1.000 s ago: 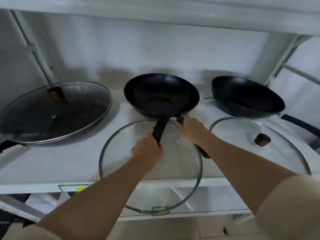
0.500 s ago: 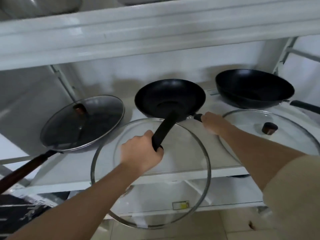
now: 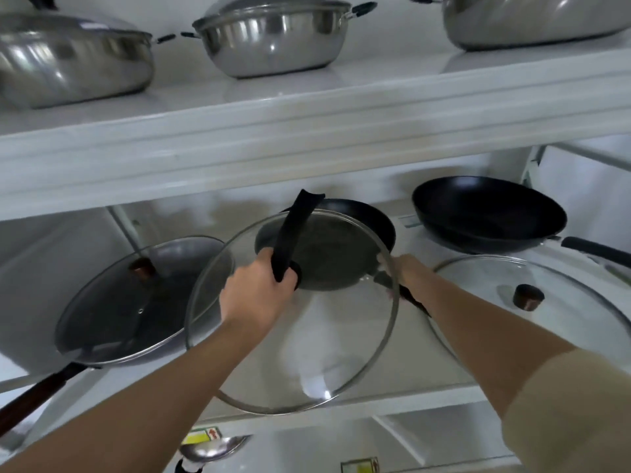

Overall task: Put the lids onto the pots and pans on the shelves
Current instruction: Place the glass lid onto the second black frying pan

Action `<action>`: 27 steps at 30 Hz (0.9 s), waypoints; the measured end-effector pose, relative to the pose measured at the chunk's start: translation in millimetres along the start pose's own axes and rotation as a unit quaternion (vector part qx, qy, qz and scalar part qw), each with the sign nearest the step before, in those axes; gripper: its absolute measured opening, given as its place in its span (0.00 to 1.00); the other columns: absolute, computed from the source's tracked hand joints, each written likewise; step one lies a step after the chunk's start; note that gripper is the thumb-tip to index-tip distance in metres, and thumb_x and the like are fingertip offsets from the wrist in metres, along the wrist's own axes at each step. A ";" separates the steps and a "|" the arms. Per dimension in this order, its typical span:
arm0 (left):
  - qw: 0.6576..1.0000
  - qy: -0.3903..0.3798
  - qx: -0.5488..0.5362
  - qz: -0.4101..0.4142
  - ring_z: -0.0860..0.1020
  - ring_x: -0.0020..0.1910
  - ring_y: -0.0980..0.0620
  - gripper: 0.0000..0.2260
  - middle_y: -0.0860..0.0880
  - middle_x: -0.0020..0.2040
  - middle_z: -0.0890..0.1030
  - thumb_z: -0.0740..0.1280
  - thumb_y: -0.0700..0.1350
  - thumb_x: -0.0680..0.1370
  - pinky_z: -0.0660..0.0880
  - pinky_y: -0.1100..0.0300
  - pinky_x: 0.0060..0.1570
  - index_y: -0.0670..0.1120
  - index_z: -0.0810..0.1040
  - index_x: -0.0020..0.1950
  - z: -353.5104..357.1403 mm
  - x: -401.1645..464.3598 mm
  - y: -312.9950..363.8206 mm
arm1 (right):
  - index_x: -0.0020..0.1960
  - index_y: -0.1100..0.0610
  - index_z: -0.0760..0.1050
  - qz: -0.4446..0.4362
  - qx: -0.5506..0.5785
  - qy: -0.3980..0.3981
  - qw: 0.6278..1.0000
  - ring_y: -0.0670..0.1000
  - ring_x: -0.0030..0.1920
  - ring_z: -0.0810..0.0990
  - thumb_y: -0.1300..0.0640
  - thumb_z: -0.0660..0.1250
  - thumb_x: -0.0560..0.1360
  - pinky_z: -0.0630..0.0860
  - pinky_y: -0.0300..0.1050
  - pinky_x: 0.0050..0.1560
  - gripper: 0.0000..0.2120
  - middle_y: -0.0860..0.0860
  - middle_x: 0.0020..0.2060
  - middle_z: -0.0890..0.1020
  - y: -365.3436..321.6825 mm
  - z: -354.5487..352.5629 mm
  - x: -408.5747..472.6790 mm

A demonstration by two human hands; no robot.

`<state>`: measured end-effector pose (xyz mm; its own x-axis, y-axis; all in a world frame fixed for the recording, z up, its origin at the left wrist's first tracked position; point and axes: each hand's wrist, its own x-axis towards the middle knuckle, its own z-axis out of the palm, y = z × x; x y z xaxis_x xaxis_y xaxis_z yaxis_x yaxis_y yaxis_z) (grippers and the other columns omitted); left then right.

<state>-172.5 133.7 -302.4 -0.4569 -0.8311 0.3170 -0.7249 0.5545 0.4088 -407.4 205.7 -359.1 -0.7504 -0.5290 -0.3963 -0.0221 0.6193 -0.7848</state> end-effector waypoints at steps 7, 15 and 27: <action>0.999 0.022 0.017 0.017 0.80 0.48 0.37 0.16 0.41 0.46 0.81 0.61 0.54 0.80 0.71 0.53 0.40 0.44 0.74 0.60 19.5 48.5 3.3 | 0.49 0.56 0.74 -0.144 -0.271 0.110 0.945 0.56 0.42 0.77 0.55 0.55 0.77 0.71 0.46 0.44 0.10 0.52 0.39 0.78 17.4 11.0 -8.6; 1.000 -0.011 0.019 0.010 0.80 0.47 0.38 0.16 0.40 0.50 0.80 0.61 0.52 0.80 0.74 0.52 0.40 0.42 0.74 0.62 59.3 76.3 21.0 | 0.53 0.54 0.75 -0.182 -0.392 0.061 0.900 0.54 0.45 0.75 0.48 0.50 0.78 0.69 0.48 0.44 0.17 0.52 0.47 0.78 47.2 -15.7 -6.4; 0.998 -0.060 0.026 -0.004 0.74 0.31 0.46 0.14 0.47 0.34 0.75 0.59 0.51 0.81 0.68 0.59 0.28 0.42 0.76 0.55 105.8 100.4 29.5 | 0.32 0.51 0.68 -0.245 -0.400 0.056 0.881 0.52 0.35 0.77 0.34 0.44 0.78 0.75 0.48 0.43 0.28 0.49 0.29 0.74 49.6 -28.1 -1.4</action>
<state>-294.4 62.0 -349.1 -0.5067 -0.8368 0.2075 -0.7532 0.5468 0.3657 -426.0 253.5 -384.1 -0.5807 -0.8139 -0.0178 -0.7871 0.5669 -0.2431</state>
